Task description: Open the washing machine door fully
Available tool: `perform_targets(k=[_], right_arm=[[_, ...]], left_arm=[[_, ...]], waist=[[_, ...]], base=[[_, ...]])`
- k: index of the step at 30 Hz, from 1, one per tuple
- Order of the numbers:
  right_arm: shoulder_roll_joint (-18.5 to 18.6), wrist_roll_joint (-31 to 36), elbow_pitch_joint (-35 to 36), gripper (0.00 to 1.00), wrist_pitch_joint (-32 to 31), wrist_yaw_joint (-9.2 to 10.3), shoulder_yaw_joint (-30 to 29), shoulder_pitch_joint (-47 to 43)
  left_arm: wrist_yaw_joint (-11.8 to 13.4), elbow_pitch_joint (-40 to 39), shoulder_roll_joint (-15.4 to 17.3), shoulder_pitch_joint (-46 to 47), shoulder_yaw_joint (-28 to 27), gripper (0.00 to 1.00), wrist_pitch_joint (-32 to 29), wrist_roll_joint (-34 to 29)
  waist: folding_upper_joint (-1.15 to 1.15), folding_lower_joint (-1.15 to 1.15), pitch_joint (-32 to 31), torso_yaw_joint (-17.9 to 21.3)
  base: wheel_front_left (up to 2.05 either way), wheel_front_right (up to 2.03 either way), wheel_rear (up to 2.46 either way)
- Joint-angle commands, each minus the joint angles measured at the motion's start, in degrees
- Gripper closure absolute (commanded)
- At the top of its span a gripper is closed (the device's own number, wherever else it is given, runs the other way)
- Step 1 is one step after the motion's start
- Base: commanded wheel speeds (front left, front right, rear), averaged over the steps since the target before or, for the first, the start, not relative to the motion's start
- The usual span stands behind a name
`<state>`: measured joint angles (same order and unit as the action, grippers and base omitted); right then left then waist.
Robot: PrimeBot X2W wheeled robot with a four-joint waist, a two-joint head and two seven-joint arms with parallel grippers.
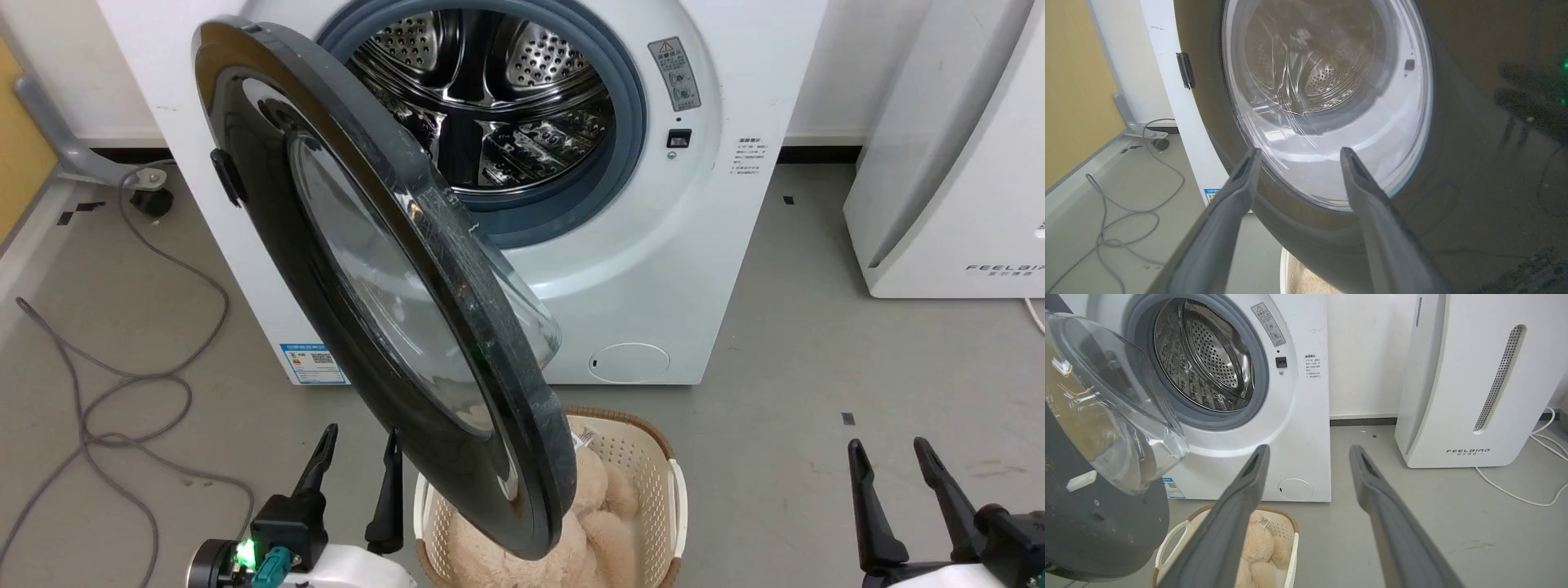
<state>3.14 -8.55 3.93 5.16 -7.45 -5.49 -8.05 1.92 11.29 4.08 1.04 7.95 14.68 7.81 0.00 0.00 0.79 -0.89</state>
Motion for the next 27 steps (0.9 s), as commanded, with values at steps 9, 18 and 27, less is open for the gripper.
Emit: perform_targets(k=[9,18,27], right_arm=[[-0.25,-0.79,-1.43,0.00,0.51,-0.03,0.93,-0.17],[-0.26,-1.27,-1.63,0.00,0.78,-0.03,0.86,0.13],[-0.26,-1.57,-1.82,0.00,1.13,-0.03,0.84,0.43]], left_arm=[[0.09,0.45,0.12,-0.09,-0.45,1.00,0.32,0.39],[0.92,-2.96,-0.16,0.44,-0.51,1.00,0.32,1.19],[2.85,-19.01,-0.61,2.57,-0.64,1.00,0.32,0.75]], waist=[[0.00,0.00,-0.69,0.19],[0.00,0.00,-0.25,0.16],[0.00,0.00,0.19,0.25]], base=[[0.00,0.00,0.00],[0.00,0.00,0.00],[0.00,0.00,0.00]])
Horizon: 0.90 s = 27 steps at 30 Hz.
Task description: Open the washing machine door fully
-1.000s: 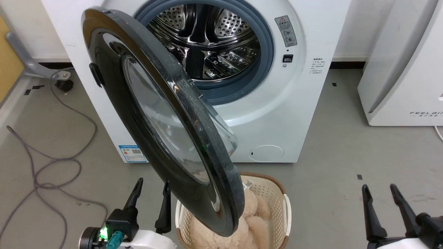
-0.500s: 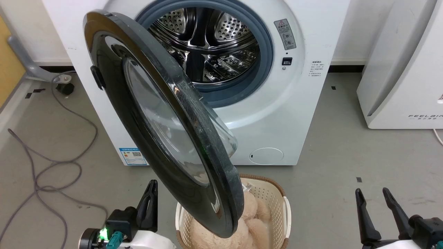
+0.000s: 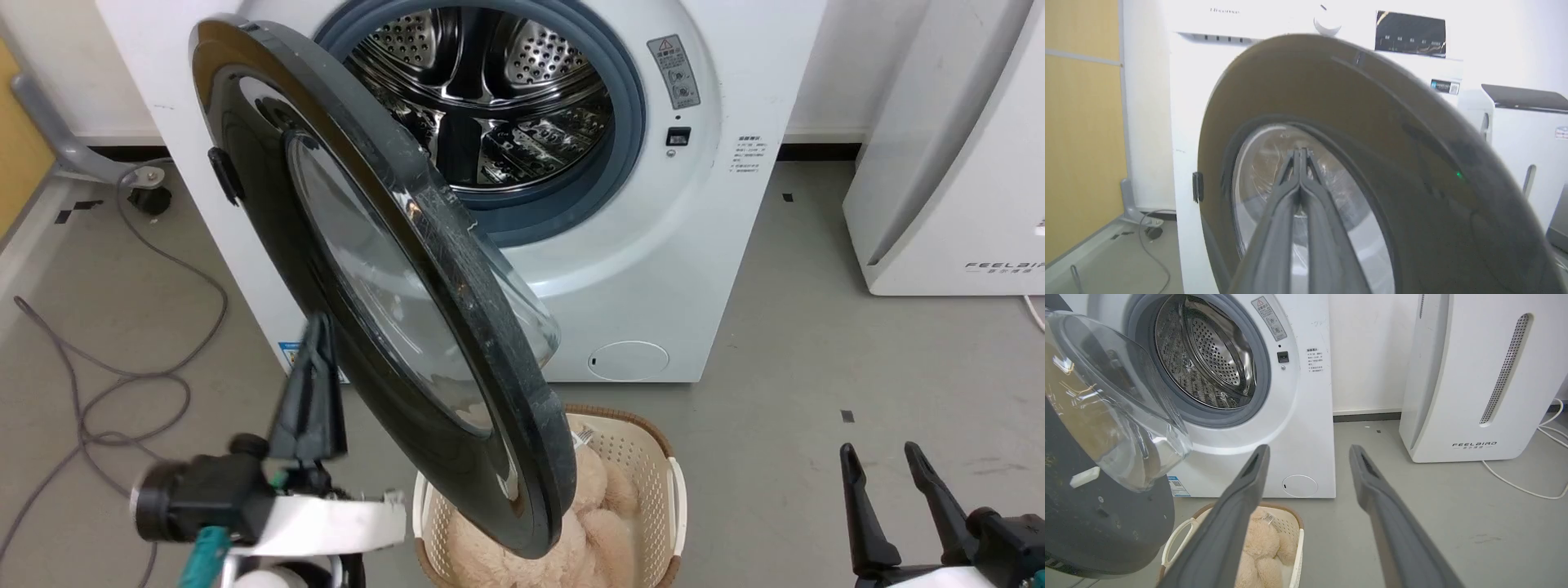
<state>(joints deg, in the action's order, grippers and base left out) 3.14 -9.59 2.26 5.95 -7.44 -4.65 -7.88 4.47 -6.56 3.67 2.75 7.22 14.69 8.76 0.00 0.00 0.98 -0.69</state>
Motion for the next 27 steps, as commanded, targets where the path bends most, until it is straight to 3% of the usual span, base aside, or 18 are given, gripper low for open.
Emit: perform_targets(k=[1,6,12,15,18,25,27], right_arm=[[-0.26,-0.53,-0.20,0.00,0.38,-0.05,0.06,0.28],[-0.26,-0.45,-0.24,0.00,0.60,-0.05,0.06,0.29],[-0.26,-0.15,-0.10,0.00,0.72,-0.05,0.00,0.46],[-0.26,-0.18,-0.15,0.00,0.75,-0.05,0.01,0.51],[-0.26,-0.19,-0.30,0.00,0.78,-0.05,0.14,0.50],[-0.26,0.05,-0.51,0.00,0.64,-0.05,0.24,0.16],[-0.26,0.03,-0.50,0.00,0.57,-0.05,0.14,-0.18]], left_arm=[[0.44,-3.59,-0.26,1.06,0.20,1.00,0.30,-0.27],[0.10,-14.05,-0.50,1.74,1.94,1.00,0.30,0.71],[-4.51,-20.26,-0.54,3.76,9.41,1.00,0.29,0.17],[-6.40,-20.61,-0.48,4.28,12.73,1.00,-0.32,-0.07],[-8.68,-20.36,-0.54,4.20,19.83,1.00,-2.55,0.48],[-9.88,-16.99,-0.61,0.46,28.49,1.00,-8.64,4.33],[-10.14,-14.30,-0.47,-1.76,31.19,1.00,-13.04,6.93]], waist=[[0.00,0.00,-0.05,0.10],[0.00,0.00,-0.03,0.20],[0.00,0.00,0.42,-0.17],[0.00,0.00,0.37,-0.21],[0.00,0.00,0.19,-0.16],[0.00,0.00,-0.49,0.18],[0.00,0.00,-0.66,0.08]], base=[[0.00,0.00,0.00],[0.00,0.00,0.00],[0.00,0.00,0.00],[0.00,0.00,0.00],[0.00,0.00,0.00],[0.00,0.00,0.00],[0.00,0.00,0.00]])
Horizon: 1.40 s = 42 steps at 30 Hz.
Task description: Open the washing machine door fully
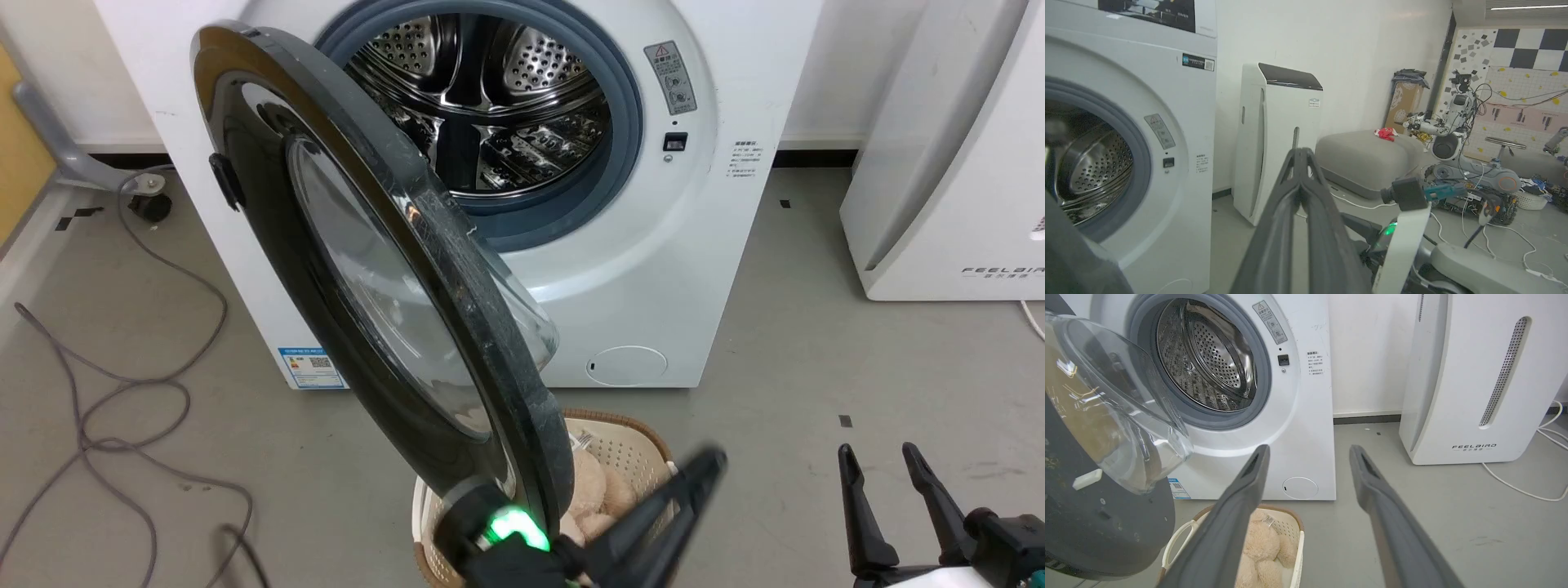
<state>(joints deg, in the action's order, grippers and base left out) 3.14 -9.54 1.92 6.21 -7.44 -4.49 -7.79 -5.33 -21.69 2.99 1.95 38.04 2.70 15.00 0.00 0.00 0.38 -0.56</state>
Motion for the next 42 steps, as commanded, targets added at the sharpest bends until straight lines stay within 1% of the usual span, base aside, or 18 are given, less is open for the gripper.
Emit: perform_targets(k=[1,3,4,7,10,18,25,34,37,42], right_arm=[[-0.26,-0.04,-0.16,0.00,0.30,-0.05,-0.03,-0.36],[-0.26,-0.10,-0.18,0.00,0.23,-0.05,-0.09,-0.49],[-0.26,-0.10,-0.18,0.00,0.23,-0.05,-0.09,-0.49],[-0.26,-0.14,-0.18,0.00,0.16,-0.05,-0.13,-0.35],[-0.26,-0.13,-0.26,0.00,0.11,-0.05,0.08,0.02],[-0.26,-0.55,-1.20,0.00,0.55,-0.05,0.42,0.72],[-0.26,-0.67,-2.08,0.00,1.09,-0.05,0.59,1.20],[-0.26,-0.58,-2.46,0.00,1.70,-0.05,0.12,1.43],[-0.26,-0.72,-2.63,0.00,1.83,-0.05,0.04,1.47],[-0.26,-0.94,-2.71,0.00,2.26,-0.05,-0.64,1.65]], left_arm=[[-0.39,1.83,0.34,-1.48,0.94,1.00,-2.16,1.31],[-0.54,4.37,0.75,-2.10,2.04,1.00,-4.26,2.20],[-0.54,4.37,0.75,-2.10,2.04,1.00,-4.26,2.20],[-0.68,9.05,1.02,-1.16,2.64,1.00,-5.34,2.13],[0.14,14.02,0.80,0.97,1.95,1.00,-4.78,1.50],[5.14,24.65,-0.02,8.07,0.13,1.00,0.32,2.93],[9.48,30.75,-0.10,12.76,0.58,1.00,3.17,6.15],[13.81,33.19,-0.04,11.57,0.63,1.00,3.31,7.84],[15.24,32.14,0.45,9.52,0.13,1.00,3.57,8.13],[17.01,28.28,1.88,5.67,-0.20,1.00,3.49,8.55]], waist=[[0.00,0.00,-0.13,-0.10],[0.00,0.00,-0.08,-0.29],[0.00,0.00,-0.08,-0.29],[0.00,0.00,0.13,-0.57],[0.00,0.00,0.34,-0.57],[0.00,0.00,0.82,-0.25],[0.00,0.00,1.09,-0.14],[0.00,0.00,0.89,-0.66],[0.00,0.00,0.83,-0.79],[0.00,0.00,1.15,-1.79]], base=[[0.00,0.00,0.00],[0.00,0.00,0.00],[0.00,0.00,0.00],[0.00,0.00,0.00],[0.00,0.00,0.00],[0.00,0.00,0.00],[0.00,0.00,0.00],[0.00,0.00,0.00],[0.00,0.00,0.00],[0.00,0.00,0.00]])
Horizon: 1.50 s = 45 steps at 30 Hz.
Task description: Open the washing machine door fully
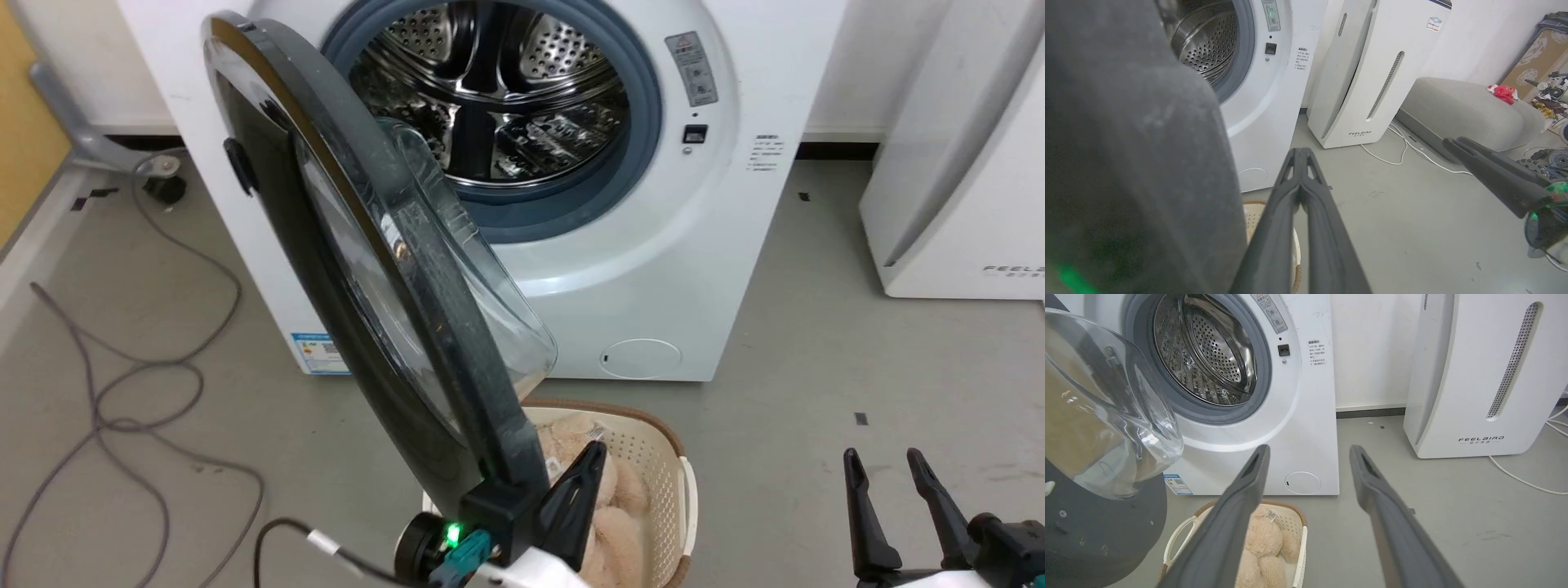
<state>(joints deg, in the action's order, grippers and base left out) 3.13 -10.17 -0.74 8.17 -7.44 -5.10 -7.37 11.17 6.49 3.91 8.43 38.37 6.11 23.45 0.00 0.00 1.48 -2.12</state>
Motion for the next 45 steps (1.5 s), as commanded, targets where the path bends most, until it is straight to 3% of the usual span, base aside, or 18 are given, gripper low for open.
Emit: perform_targets(k=[1,19,31,45], right_arm=[[-0.25,-0.27,-0.08,0.00,0.36,-0.05,-0.08,1.23],[-0.25,-0.22,1.01,0.00,0.38,-0.05,-1.15,0.16],[-0.25,-0.05,2.69,0.00,-0.39,-0.05,-2.39,-0.80],[-0.25,-0.10,3.88,0.00,-1.51,-0.05,-1.75,0.28]], left_arm=[[0.86,-0.82,1.34,-1.56,-0.59,1.00,0.02,0.12],[8.97,-16.68,5.57,-13.07,-3.25,1.00,0.70,-0.34],[15.36,-20.91,10.61,-17.19,-10.31,1.00,2.71,-2.42],[14.70,-14.68,19.23,-12.78,-25.45,1.00,5.71,2.05]], waist=[[0.00,0.00,0.07,-0.55],[0.00,0.00,-0.13,-11.27],[0.00,0.00,0.11,-16.62],[0.00,0.00,1.98,-15.75]], base=[[0.00,0.00,0.00],[0.00,0.00,0.00],[0.00,0.00,0.00],[0.00,0.00,0.00]])
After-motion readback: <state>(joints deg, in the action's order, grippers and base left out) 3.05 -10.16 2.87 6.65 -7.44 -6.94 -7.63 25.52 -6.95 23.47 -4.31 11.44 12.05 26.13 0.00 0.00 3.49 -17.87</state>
